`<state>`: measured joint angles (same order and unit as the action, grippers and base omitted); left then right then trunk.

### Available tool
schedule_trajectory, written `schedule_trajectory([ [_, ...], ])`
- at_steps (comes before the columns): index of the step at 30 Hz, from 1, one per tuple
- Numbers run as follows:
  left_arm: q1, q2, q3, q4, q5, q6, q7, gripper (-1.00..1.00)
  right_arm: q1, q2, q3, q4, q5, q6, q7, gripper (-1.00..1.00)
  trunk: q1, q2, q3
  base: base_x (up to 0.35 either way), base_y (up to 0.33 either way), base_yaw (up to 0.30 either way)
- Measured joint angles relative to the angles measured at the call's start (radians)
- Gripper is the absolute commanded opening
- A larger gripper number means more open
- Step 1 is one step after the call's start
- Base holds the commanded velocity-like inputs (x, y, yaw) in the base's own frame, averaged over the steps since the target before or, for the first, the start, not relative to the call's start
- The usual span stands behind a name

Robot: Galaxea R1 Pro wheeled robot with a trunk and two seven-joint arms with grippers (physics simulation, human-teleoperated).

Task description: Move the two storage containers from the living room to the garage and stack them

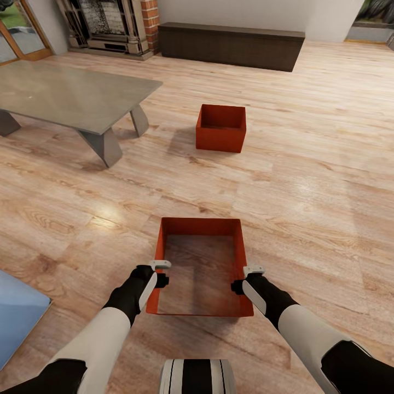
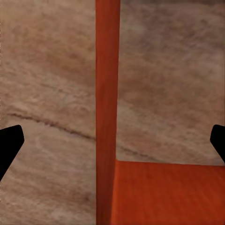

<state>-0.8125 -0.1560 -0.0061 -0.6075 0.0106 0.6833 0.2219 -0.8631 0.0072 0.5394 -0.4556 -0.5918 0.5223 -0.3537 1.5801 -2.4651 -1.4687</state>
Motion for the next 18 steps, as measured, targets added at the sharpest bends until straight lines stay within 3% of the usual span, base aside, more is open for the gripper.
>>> schedule_trajectory([
  [18, 0.000, 0.007, 0.002, 0.019, 0.003, -0.003, 0.003, 1.00, 0.000, 0.000, 0.000, 0.000, 0.000, 0.000, 0.000, 1.00, 0.000, 0.000, 0.000, 0.000, 0.000, 0.000],
])
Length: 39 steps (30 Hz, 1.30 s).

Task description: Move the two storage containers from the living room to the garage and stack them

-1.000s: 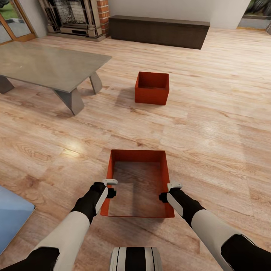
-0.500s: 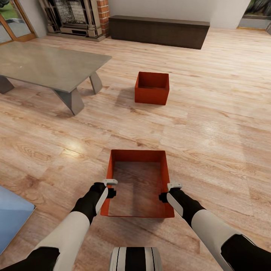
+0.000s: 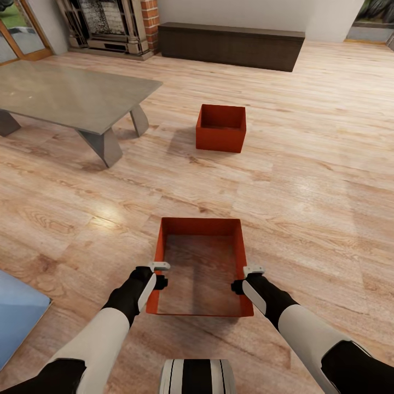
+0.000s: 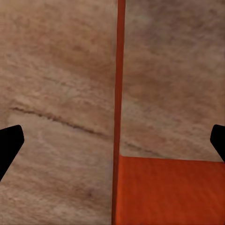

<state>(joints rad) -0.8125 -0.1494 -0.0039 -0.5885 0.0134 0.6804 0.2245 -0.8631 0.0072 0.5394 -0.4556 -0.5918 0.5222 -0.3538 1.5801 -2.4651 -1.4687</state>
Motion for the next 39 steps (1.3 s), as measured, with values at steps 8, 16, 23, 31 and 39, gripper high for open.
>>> schedule_trajectory([
  [8, 0.000, 0.000, 0.000, 0.000, 0.001, 0.001, 0.000, -1.00, 0.000, 0.000, 0.000, 0.000, 0.000, 0.000, 0.000, -1.00, 0.000, 0.000, 0.000, 0.000, 0.000, 0.000],
  [16, 0.000, -0.001, -0.002, -0.001, 0.046, -0.007, -0.003, -1.00, 0.000, 0.000, 0.001, -0.001, -0.001, -0.004, 0.008, -1.00, 0.000, 0.000, 0.000, 0.000, 0.000, 0.000],
  [23, 0.000, -0.003, -0.010, -0.004, 0.036, -0.006, -0.002, -1.00, 0.001, 0.000, 0.000, -0.004, -0.025, -0.014, 0.011, -1.00, 0.000, 0.000, 0.000, 0.000, 0.000, 0.000],
  [31, 0.000, -0.004, -0.010, -0.013, 0.028, -0.005, -0.003, -1.00, 0.001, -0.001, -0.001, -0.005, -0.047, -0.032, 0.012, -1.00, 0.000, 0.000, 0.000, 0.000, 0.000, 0.000],
  [39, 0.000, -0.005, -0.008, -0.011, 0.020, -0.003, -0.003, -1.00, 0.001, 0.003, -0.014, 0.009, -0.034, -0.039, 0.031, -1.00, -0.007, 0.014, 0.006, 0.000, 0.000, 0.000],
])
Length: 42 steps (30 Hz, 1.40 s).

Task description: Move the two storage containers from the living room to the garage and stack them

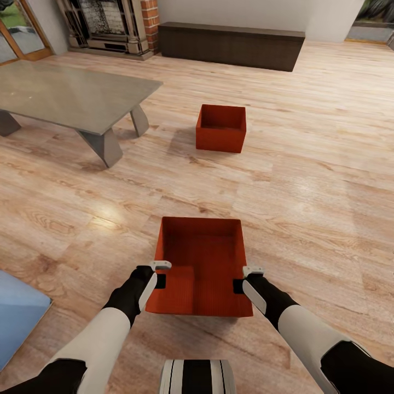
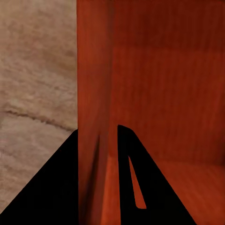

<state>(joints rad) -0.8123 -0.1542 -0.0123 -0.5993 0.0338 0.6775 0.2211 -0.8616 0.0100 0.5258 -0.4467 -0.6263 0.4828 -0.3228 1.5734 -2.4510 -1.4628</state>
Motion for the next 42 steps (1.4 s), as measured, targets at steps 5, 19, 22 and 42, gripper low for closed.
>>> schedule_trajectory([
  [5, 0.000, 0.000, -0.001, 0.005, 0.002, -0.001, 0.001, -1.00, 0.000, -0.001, 0.005, 0.003, -0.008, 0.000, -0.002, -1.00, -0.019, 0.035, 0.016, 0.000, 0.000, 0.000],
  [19, -0.001, 0.000, 0.000, 0.007, 0.001, 0.000, 0.000, -1.00, 0.000, -0.001, 0.008, 0.003, -0.014, 0.000, -0.005, -1.00, -0.073, 0.133, 0.060, 0.000, 0.000, 0.000],
  [22, -0.001, 0.000, 0.000, 0.007, -0.001, 0.001, -0.002, -1.00, 0.001, -0.001, 0.009, 0.003, -0.016, 0.000, -0.006, -1.00, -0.084, 0.154, 0.069, 0.000, 0.000, 0.000],
  [42, -0.001, 0.000, 0.000, 0.006, 0.003, 0.000, -0.002, -1.00, 0.001, -0.005, 0.015, -0.011, -0.028, 0.007, -0.020, -1.00, -0.161, 0.294, 0.132, 0.000, 0.000, 0.000],
])
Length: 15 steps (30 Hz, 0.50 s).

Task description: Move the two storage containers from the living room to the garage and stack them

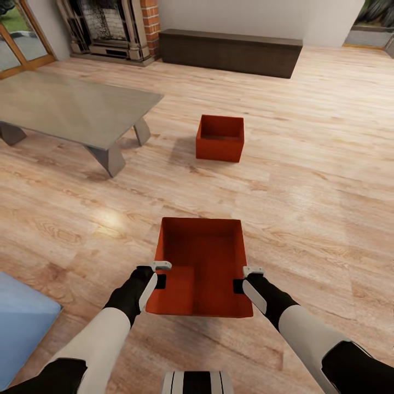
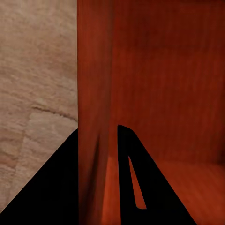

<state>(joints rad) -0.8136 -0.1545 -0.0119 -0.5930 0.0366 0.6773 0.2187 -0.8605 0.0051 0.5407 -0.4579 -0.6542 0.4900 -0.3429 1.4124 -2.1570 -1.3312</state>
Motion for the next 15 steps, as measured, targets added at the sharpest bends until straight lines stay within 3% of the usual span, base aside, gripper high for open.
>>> schedule_trajectory([
  [4, 0.000, -0.018, 0.008, -0.019, -0.011, -0.035, 0.002, -1.00, 0.000, -0.025, -0.004, -0.051, 0.020, -0.004, 0.001, -1.00, -0.015, 0.028, 0.012, 0.000, 0.000, 0.000],
  [15, 0.000, -0.017, 0.006, -0.039, -0.013, -0.029, 0.002, -1.00, 0.000, -0.027, -0.010, -0.070, 0.026, -0.001, -0.001, -1.00, -0.058, 0.105, 0.047, 0.000, 0.000, 0.000],
])
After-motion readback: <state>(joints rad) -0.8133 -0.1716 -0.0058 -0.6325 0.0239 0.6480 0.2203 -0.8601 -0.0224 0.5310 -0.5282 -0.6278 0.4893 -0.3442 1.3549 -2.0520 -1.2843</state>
